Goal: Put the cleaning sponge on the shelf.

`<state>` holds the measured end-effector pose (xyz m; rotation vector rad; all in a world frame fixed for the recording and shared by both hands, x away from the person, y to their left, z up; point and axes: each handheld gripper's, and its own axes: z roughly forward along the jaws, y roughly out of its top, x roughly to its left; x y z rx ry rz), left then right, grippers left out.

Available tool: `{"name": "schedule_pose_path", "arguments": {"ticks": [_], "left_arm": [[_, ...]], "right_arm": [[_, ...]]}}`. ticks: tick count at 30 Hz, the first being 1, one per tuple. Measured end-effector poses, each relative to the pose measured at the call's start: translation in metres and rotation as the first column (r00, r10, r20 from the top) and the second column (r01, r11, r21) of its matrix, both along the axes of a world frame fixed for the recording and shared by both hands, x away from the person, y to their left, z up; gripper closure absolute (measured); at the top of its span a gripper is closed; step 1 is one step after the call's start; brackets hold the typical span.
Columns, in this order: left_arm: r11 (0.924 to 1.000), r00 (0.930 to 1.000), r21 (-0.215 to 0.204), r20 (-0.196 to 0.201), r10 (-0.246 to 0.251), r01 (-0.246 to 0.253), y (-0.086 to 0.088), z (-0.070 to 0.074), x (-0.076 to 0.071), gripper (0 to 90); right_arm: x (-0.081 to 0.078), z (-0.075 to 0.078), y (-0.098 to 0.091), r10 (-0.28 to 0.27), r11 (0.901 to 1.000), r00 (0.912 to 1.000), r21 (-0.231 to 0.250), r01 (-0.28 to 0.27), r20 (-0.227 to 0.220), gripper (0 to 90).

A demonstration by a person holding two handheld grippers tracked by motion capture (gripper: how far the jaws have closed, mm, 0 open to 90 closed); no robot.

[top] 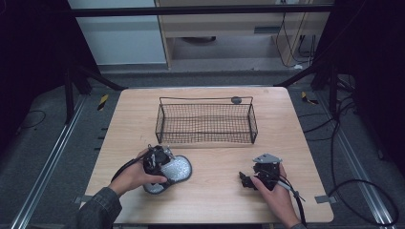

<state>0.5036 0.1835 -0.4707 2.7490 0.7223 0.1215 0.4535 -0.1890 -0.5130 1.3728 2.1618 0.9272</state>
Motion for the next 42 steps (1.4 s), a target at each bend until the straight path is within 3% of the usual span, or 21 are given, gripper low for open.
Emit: {"name": "schedule_pose_path", "arguments": {"ticks": [22,30,42], "left_arm": [[0.9995,1.0000,-0.031,-0.008,0.002,-0.002,0.002,0.001,0.000,3.5],[1.0000,0.9999,-0.002,-0.011,0.007,-0.007,0.001,-0.010,0.003,0.0],[0.9998,0.9997,0.004,0.015,0.018,-0.018,0.002,-0.008,0.006,4.7]], "right_arm": [[0.000,0.000,0.001,0.005,1.0000,1.0000,-0.008,-0.005,0.004,0.3],[0.000,0.000,0.001,0.008,0.9999,1.0000,-0.009,-0.008,0.004,0.3],[0.000,0.000,0.002,0.012,0.9999,0.9999,-0.008,-0.012,0.005,0.3]]}}
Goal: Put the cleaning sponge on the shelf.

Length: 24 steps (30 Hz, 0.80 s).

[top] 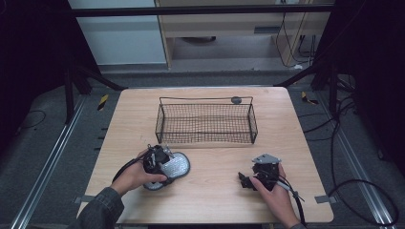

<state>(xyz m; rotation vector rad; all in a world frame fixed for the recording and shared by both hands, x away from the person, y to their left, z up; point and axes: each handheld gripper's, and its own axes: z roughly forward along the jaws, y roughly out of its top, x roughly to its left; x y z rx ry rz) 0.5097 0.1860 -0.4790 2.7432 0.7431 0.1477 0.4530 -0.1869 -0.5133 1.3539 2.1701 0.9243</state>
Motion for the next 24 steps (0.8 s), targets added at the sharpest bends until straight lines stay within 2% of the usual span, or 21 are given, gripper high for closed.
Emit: {"name": "schedule_pose_path", "arguments": {"ticks": [6,16,20,24], "left_arm": [[1.0000,0.9997,0.001,0.025,0.005,-0.005,0.001,0.004,0.000,6.2],[0.9999,0.9961,0.002,0.087,-0.010,0.010,0.004,0.022,-0.004,7.6],[0.9996,0.9928,0.014,0.117,-0.027,0.025,0.003,0.029,-0.005,7.8],[0.9986,0.9865,0.036,0.158,-0.044,0.039,0.000,0.040,-0.007,7.8]], "right_arm": [[0.000,0.000,0.000,0.001,1.0000,1.0000,-0.002,-0.001,0.000,0.3],[0.000,0.000,0.001,0.001,1.0000,1.0000,0.000,-0.001,-0.001,0.3],[0.000,0.000,0.001,0.001,1.0000,1.0000,0.000,-0.001,-0.001,0.3],[0.000,0.000,0.001,0.001,1.0000,1.0000,0.000,-0.001,-0.002,0.3]]}}
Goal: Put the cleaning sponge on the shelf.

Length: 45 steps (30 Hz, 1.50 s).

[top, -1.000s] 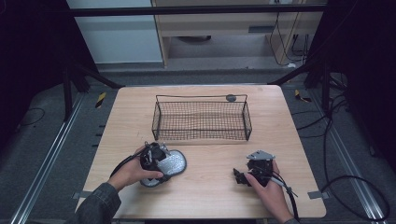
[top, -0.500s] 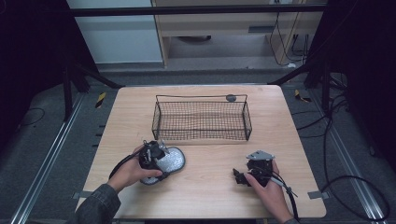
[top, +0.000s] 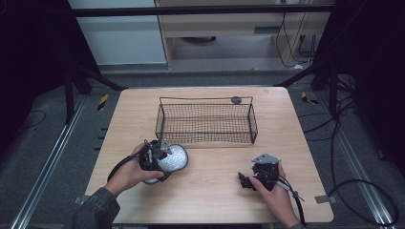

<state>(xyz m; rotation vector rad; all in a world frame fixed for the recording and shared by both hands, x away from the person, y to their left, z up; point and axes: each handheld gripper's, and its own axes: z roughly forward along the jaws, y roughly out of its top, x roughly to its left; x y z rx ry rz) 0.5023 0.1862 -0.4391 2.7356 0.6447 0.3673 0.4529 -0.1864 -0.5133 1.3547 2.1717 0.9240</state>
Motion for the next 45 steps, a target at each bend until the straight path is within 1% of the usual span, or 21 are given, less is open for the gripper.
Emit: {"name": "schedule_pose_path", "arguments": {"ticks": [7,11,14,26,31,33,35,37,40,42,43,45], "left_arm": [[0.9995,0.9981,0.013,0.053,-0.030,0.029,-0.007,0.019,-0.002,7.9],[0.9992,0.9962,0.008,0.077,-0.040,0.039,-0.010,0.029,-0.001,7.9],[0.9987,0.9948,0.018,0.090,-0.048,0.047,-0.013,0.037,0.000,7.9],[0.9951,0.9848,0.045,0.146,-0.093,0.087,-0.022,0.063,0.008,8.1],[0.9937,0.9812,0.062,0.164,-0.102,0.093,-0.027,0.072,0.015,8.2],[0.9938,0.9807,0.057,0.166,-0.104,0.095,-0.029,0.075,0.017,8.2],[0.9924,0.9780,0.069,0.176,-0.112,0.102,-0.031,0.078,0.020,8.2],[0.9921,0.9762,0.069,0.183,-0.116,0.105,-0.032,0.081,0.024,8.2],[0.9907,0.9754,0.082,0.183,-0.123,0.109,-0.035,0.085,0.031,8.2],[0.9908,0.9745,0.082,0.188,-0.122,0.108,-0.036,0.088,0.036,8.2],[0.9905,0.9735,0.081,0.192,-0.124,0.111,-0.037,0.091,0.039,8.2],[0.9887,0.9690,0.092,0.207,-0.135,0.118,-0.038,0.096,0.043,8.2]], "right_arm": [[0.000,0.000,0.000,0.000,1.0000,1.0000,0.000,0.000,0.000,0.3],[0.000,0.000,0.000,0.000,1.0000,1.0000,0.000,0.000,0.000,0.3],[0.000,0.000,0.000,0.000,1.0000,1.0000,0.000,0.000,0.000,0.3],[0.000,0.000,0.000,0.001,1.0000,1.0000,-0.001,-0.001,-0.001,0.3],[0.000,0.000,0.000,0.002,1.0000,1.0000,-0.004,-0.002,0.000,0.3],[0.000,0.000,0.000,0.002,1.0000,1.0000,-0.004,-0.002,0.000,0.3],[0.000,0.000,0.000,0.000,1.0000,1.0000,-0.002,0.000,-0.001,0.3],[0.000,0.000,0.000,0.001,1.0000,1.0000,-0.002,-0.001,-0.001,0.4],[0.000,0.000,0.000,0.001,1.0000,1.0000,-0.002,-0.001,-0.001,0.4],[0.000,0.000,0.000,0.002,1.0000,1.0000,-0.001,-0.002,-0.002,0.4],[0.000,0.000,0.000,0.002,1.0000,1.0000,-0.002,-0.002,-0.001,0.5],[0.000,0.000,0.000,0.002,1.0000,1.0000,-0.002,-0.002,-0.001,0.5]]}}
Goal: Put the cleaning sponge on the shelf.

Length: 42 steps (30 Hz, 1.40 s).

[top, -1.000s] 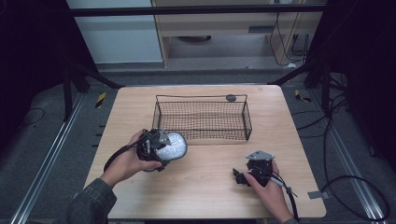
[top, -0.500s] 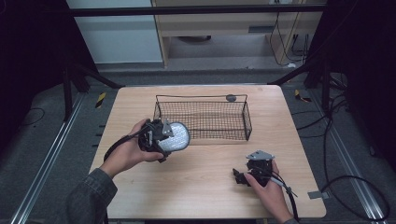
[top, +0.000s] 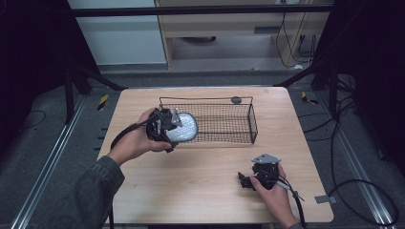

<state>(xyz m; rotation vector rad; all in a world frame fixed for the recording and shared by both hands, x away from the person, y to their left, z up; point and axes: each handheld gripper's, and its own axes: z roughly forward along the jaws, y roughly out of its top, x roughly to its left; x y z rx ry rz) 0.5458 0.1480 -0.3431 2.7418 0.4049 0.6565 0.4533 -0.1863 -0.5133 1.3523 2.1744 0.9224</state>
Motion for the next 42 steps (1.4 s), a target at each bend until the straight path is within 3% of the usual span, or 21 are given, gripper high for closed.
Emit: {"name": "schedule_pose_path", "arguments": {"ticks": [3,10,16,21,27,30,42], "left_arm": [[0.9999,0.9999,-0.013,0.009,0.006,-0.005,0.000,0.005,0.006,8.2],[0.9999,0.9997,0.010,0.025,0.006,-0.006,-0.008,0.008,0.025,8.2],[1.0000,0.9997,0.001,0.025,0.002,-0.002,-0.016,0.008,0.036,8.2],[1.0000,0.9996,0.000,0.027,-0.005,0.005,-0.023,0.010,0.040,8.2],[0.9996,0.9974,0.027,0.070,-0.015,0.013,-0.028,0.017,0.046,8.2],[0.9998,0.9968,0.014,0.078,-0.018,0.017,-0.030,0.022,0.049,8.2],[0.9990,0.9961,0.003,0.076,-0.045,0.045,-0.037,0.022,0.050,8.1]], "right_arm": [[0.000,0.000,0.000,0.002,1.0000,1.0000,-0.003,-0.002,0.000,0.4],[0.000,0.000,0.000,0.004,1.0000,1.0000,0.000,-0.004,0.001,0.4],[0.000,0.000,-0.001,0.008,1.0000,1.0000,0.001,-0.008,0.001,0.5],[0.000,0.000,-0.001,0.014,0.9999,0.9999,0.004,-0.014,0.002,0.4],[-0.001,0.000,-0.002,0.020,0.9998,0.9998,0.004,-0.020,0.003,0.4],[-0.002,0.000,-0.003,0.022,0.9997,0.9998,0.005,-0.022,0.001,0.4],[-0.002,0.000,-0.003,0.021,0.9998,0.9998,0.000,-0.021,0.000,0.4]]}}
